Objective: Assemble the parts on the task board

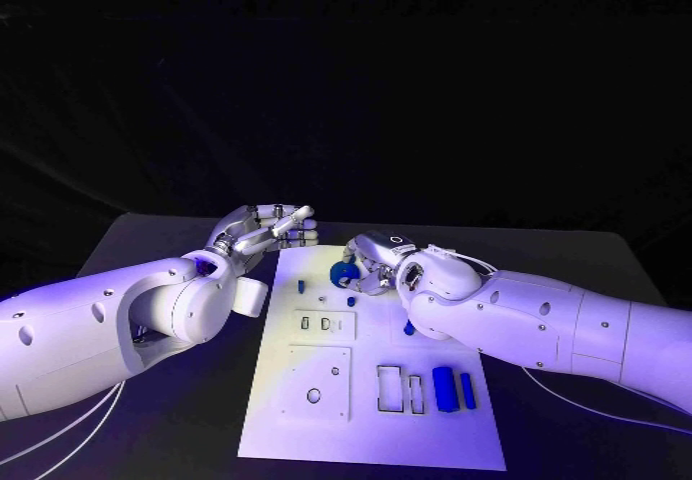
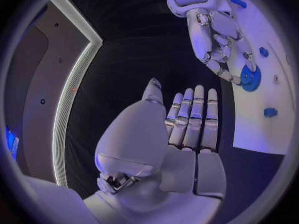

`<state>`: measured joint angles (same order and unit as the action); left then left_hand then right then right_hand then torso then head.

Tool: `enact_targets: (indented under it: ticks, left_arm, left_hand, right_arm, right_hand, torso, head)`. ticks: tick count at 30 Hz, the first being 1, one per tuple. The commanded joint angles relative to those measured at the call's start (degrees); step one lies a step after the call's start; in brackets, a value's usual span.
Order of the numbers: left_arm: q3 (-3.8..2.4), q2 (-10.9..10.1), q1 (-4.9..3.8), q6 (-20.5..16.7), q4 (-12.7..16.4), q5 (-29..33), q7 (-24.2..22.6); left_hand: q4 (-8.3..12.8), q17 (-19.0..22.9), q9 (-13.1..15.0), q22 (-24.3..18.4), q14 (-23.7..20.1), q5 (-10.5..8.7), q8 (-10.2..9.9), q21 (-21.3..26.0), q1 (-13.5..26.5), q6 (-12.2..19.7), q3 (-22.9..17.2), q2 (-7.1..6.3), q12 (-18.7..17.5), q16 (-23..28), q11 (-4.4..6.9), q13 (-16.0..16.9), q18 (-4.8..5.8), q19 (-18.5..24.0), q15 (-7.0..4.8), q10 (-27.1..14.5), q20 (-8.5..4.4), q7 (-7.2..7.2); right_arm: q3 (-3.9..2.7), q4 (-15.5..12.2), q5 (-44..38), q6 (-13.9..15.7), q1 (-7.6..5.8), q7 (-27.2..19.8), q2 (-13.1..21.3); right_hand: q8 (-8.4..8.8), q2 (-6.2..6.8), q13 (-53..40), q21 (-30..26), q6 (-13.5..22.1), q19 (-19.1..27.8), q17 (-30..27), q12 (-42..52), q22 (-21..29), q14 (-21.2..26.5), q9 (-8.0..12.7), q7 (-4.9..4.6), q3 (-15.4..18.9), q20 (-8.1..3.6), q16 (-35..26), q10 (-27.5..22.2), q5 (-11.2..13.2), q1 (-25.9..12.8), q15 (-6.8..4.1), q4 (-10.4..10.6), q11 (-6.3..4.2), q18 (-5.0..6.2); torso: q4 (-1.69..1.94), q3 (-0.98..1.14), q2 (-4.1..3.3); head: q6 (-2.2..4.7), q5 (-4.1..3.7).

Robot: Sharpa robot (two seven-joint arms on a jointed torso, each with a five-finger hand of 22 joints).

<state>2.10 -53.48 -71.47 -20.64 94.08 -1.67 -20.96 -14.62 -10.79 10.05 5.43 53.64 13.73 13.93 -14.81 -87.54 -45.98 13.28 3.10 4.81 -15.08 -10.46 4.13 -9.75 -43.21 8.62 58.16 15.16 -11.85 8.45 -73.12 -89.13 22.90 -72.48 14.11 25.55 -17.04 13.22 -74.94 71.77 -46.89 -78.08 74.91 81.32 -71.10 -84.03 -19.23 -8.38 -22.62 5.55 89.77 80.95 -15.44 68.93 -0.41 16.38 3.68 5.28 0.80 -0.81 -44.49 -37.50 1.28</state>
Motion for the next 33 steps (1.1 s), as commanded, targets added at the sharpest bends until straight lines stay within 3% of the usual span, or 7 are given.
enact_targets:
  ticks: [1,12,15,18,22,26,33]
  left_arm:
    - [-0.06,0.1,-0.07,0.7,0.1,0.1,-0.1]
    - [-0.06,-0.1,-0.07,0.7,0.0,0.1,0.0]
    - [-0.06,-0.1,-0.07,0.7,0.0,0.1,0.0]
    - [-0.05,-0.2,-0.07,0.6,-0.1,0.1,0.0]
    - [-0.05,-0.2,-0.06,0.6,-0.3,0.1,-0.1]
    - [-0.04,-0.3,-0.05,0.7,-0.5,0.1,-0.1]
    - [-0.03,-0.3,-0.03,0.8,-0.7,0.1,-0.1]
  left_hand:
    - [-0.1,-0.1,0.1,-0.1,-0.1,0.33,0.0,0.2,0.0,0.5,0.3,0.65,-0.3,0.1,-0.39,0.1,-0.69,-0.1,0.19,0.1,0.07,-1.31]
    - [-0.1,-0.1,0.1,-0.1,-0.1,0.33,0.0,0.2,0.0,0.5,0.3,0.65,-0.3,0.1,-0.39,0.1,-0.69,-0.1,0.19,0.1,0.07,-1.31]
    - [-0.1,-0.1,0.1,-0.1,-0.1,0.33,0.0,0.2,0.0,0.5,0.3,0.65,-0.3,0.1,-0.39,0.1,-0.69,-0.1,0.19,0.1,0.07,-1.31]
    - [-0.1,-0.1,0.1,-0.1,-0.1,0.33,0.0,0.2,0.0,0.5,0.3,0.65,-0.3,0.1,-0.39,0.1,-0.69,-0.1,0.19,0.1,0.07,-1.31]
    - [-0.1,-0.1,0.1,-0.1,-0.1,0.33,0.0,0.2,0.0,0.5,0.3,0.65,-0.3,0.1,-0.39,0.1,-0.69,-0.1,0.19,0.1,0.07,-1.31]
    - [-0.2,-0.1,0.1,-0.1,-0.1,0.4,0.0,0.2,0.1,0.5,0.4,0.76,-0.3,0.1,-0.41,0.1,-0.69,-0.1,0.2,0.1,0.07,-1.32]
    - [-0.2,-0.1,0.1,-0.1,-0.1,0.4,0.0,0.2,0.1,0.5,0.4,0.76,-0.3,0.1,-0.41,0.1,-0.69,-0.1,0.2,0.1,0.07,-1.32]
  right_arm:
    - [0.02,0.2,3.3,-3.2,0.02,-0.2,0.1]
    - [0.02,0.2,3.7,-2.8,0.01,0.4,1.3]
    - [0.01,-0.9,3.6,-1.1,-0.01,0.2,2.6]
    - [-0.02,-2.8,3.6,1.9,-0.1,-0.5,4.3]
    - [-0.1,-5.7,5.3,5.0,-0.89,-2.5,7.5]
    - [-0.13,-8.4,10.1,6.1,-2.08,-4.9,11.4]
    - [-0.19,-11.8,24.6,3.2,-3.71,-13.1,20.6]
  right_hand:
    - [-0.02,-0.25,-3.7,-0.1,-0.4,-0.4,15.1,0.4,-0.1,-6.0,0.1,0.07,0.2,0.23,0.2,0.6,-0.4,-0.9,0.1,0.2,0.0,-0.09]
    - [-0.01,-0.91,-3.9,0.0,-0.7,-0.5,15.1,0.6,-0.3,-6.0,0.2,0.15,0.1,0.17,0.2,0.7,-0.9,-2.0,0.03,0.2,-0.08,-0.12]
    - [0.0,-0.89,-3.9,-0.1,-0.7,-0.5,15.1,0.6,-0.3,-6.0,0.2,0.16,0.1,0.16,0.2,0.7,-0.9,-1.9,0.03,0.1,-0.09,-0.12]
    - [0.18,-0.49,-4.3,-0.1,-0.7,-0.6,15.1,1.0,-0.4,-6.0,0.3,0.2,-0.6,0.09,0.2,1.1,-2.5,-1.2,-0.04,-0.4,-0.16,-0.13]
    - [0.24,-0.31,-4.0,-0.6,-0.8,-0.3,14.9,0.7,0.0,-5.9,0.4,0.21,-1.1,0.06,0.2,0.8,-2.9,-0.6,-0.06,-0.7,-0.18,-0.01]
    - [0.28,-0.14,-4.1,-0.6,-0.9,-0.3,14.9,0.8,-0.1,-5.9,0.5,0.22,-1.5,0.04,0.2,0.9,-2.5,0.1,-0.08,-0.9,-0.19,-0.02]
    - [0.19,1.0,-4.3,-1.0,-2.1,-0.2,14.6,0.9,-0.1,-5.9,0.6,0.25,-4.5,-0.12,0.1,1.1,-0.8,5.2,-0.22,-4.8,-0.3,0.0]
  torso:
    - [-0.02,0.01,0.0]
    - [-0.15,0.11,0.07]
    - [-0.21,0.09,0.1]
    - [-0.45,0.23,0.23]
    - [-0.75,0.38,0.51]
    - [-1.06,0.52,0.78]
    - [-1.66,0.82,1.28]
  head:
    - [0.01,0.0]
    - [0.05,0.06]
    - [0.13,0.06]
    - [0.25,0.18]
    - [0.45,0.19]
    - [0.43,0.12]
    - [0.13,-0.62]
